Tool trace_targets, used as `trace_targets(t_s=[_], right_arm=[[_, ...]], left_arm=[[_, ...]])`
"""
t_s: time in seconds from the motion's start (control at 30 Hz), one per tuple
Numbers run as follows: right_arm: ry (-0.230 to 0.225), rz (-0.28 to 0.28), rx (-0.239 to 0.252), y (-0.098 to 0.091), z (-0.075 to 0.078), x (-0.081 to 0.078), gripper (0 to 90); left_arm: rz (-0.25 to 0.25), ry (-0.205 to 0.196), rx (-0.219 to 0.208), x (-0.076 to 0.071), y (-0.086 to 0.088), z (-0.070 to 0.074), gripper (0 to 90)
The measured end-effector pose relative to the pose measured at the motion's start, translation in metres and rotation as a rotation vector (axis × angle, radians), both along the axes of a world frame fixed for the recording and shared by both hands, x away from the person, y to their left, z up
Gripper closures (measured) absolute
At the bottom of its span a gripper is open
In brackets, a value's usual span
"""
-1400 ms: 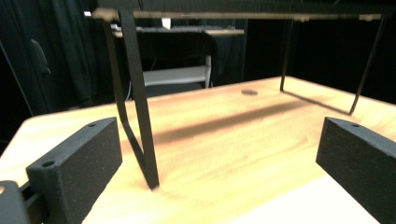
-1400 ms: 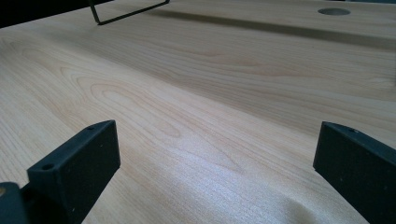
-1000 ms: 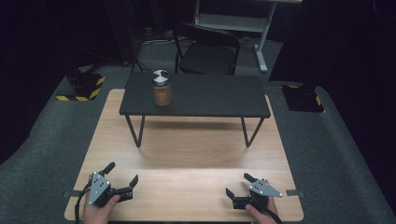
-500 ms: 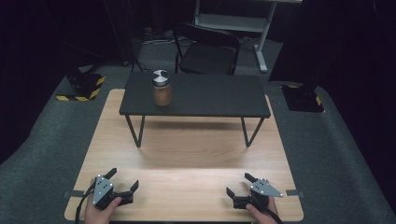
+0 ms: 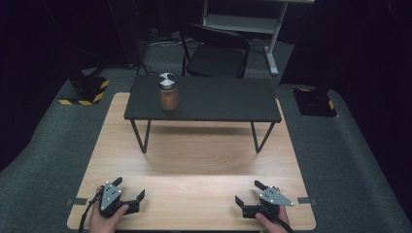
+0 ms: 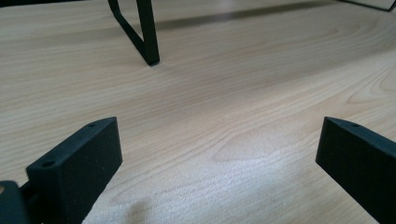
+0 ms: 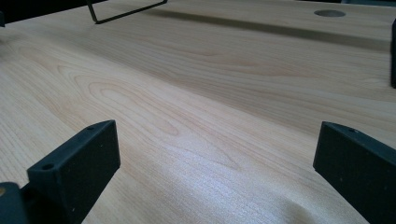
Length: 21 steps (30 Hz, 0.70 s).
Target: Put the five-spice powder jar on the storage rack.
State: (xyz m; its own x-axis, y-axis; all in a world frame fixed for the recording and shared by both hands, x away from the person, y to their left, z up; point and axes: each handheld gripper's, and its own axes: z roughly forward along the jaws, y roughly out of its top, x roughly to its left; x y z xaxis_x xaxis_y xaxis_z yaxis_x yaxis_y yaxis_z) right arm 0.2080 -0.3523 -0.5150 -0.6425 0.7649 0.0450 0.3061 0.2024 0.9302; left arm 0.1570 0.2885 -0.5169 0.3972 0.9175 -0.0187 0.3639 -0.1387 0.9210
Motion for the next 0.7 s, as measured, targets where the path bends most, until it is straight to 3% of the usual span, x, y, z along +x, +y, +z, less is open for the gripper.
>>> trace_targets(t_s=[0.7], right_arm=[[0.007, -0.014, 0.011, 0.0003, -0.0003, 0.0005, 0.4]], left_arm=[[-0.023, 0.013, 0.001, 0.0, 0.001, 0.0017, 0.7]])
